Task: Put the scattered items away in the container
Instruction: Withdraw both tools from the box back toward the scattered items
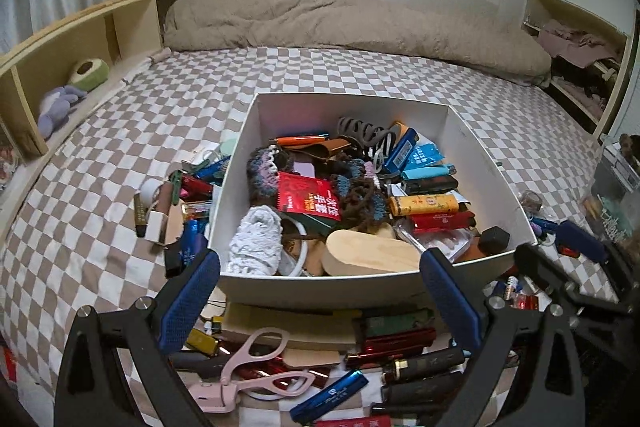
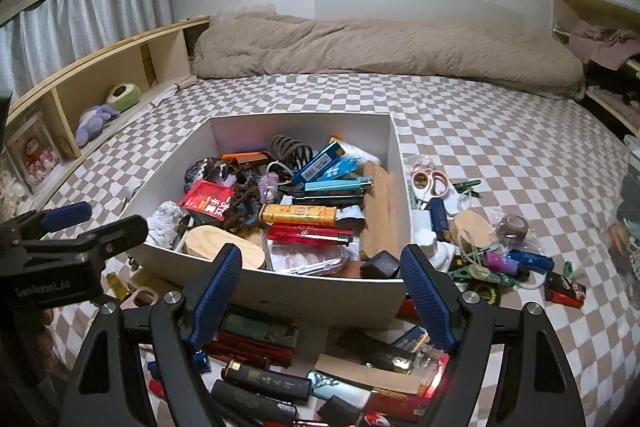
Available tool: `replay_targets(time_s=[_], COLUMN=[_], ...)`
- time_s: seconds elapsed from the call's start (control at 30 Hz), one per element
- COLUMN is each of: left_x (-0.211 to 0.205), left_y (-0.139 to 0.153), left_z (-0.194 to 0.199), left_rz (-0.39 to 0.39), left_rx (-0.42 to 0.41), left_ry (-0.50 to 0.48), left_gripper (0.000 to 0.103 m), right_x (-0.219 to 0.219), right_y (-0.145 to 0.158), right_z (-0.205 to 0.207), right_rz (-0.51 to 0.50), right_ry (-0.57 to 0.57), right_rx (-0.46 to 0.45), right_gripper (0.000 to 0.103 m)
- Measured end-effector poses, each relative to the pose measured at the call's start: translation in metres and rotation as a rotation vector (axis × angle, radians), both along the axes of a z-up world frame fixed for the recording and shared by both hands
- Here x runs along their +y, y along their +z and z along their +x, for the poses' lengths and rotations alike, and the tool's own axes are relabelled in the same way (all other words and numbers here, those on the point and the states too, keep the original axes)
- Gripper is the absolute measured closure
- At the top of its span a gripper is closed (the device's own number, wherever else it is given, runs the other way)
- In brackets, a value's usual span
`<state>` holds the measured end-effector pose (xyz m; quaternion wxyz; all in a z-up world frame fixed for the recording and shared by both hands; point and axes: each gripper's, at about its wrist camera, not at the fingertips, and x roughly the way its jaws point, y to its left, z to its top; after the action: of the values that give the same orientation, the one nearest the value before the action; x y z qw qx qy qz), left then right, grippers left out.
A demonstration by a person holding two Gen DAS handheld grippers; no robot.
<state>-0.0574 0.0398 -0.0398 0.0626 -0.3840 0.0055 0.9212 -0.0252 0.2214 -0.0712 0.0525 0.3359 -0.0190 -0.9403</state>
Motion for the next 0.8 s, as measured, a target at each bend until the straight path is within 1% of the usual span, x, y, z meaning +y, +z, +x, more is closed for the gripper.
replay_targets(time_s=[0.03,0.13,0.23,0.27,0.37,0.63,0.8], left_x=[0.000,-0.003,-0.004,-0.005,-0.005,-0.010,-0.013], left_y=[0.000,-0.001,0.000,0.000,-0.001,-0.003,-0.003], left_z=[0.002,0.006,0.009,0.010,0.014,0.021,0.022], left_rz=[-0.005,-0.011,-0.015,-0.018,-0.025,-0.031,-0.016], left_rx=[0.004,0.014,0.025,0.030,0.045,0.062,0.063], left_ry=[-0.003,-0.003,0.001,0.003,-0.003,-0.008,-0.005], left_gripper=[0.002,0.002,0.000,0.000,0.000,0.000,0.000], right_x=[0.000,0.000,-0.001,-0.002,-0.002,-0.003,-0.003], right_y=[0.001,0.003,0.006,0.007,0.008,0.005,0.005], right_z=[0.001,0.005,0.009,0.011,0.014,0.016,0.017], right_rz=[0.002,0.007,0.013,0.013,0.015,0.030,0.030], right_ry=[-0.001,-0.006,-0.006,-0.008,-0.013,-0.020,-0.020], right_rx=[0.004,0.020,0.040,0.051,0.078,0.076,0.078], right_gripper=[0.021,0.003,0.002,0.000,0.000,0.000,0.000])
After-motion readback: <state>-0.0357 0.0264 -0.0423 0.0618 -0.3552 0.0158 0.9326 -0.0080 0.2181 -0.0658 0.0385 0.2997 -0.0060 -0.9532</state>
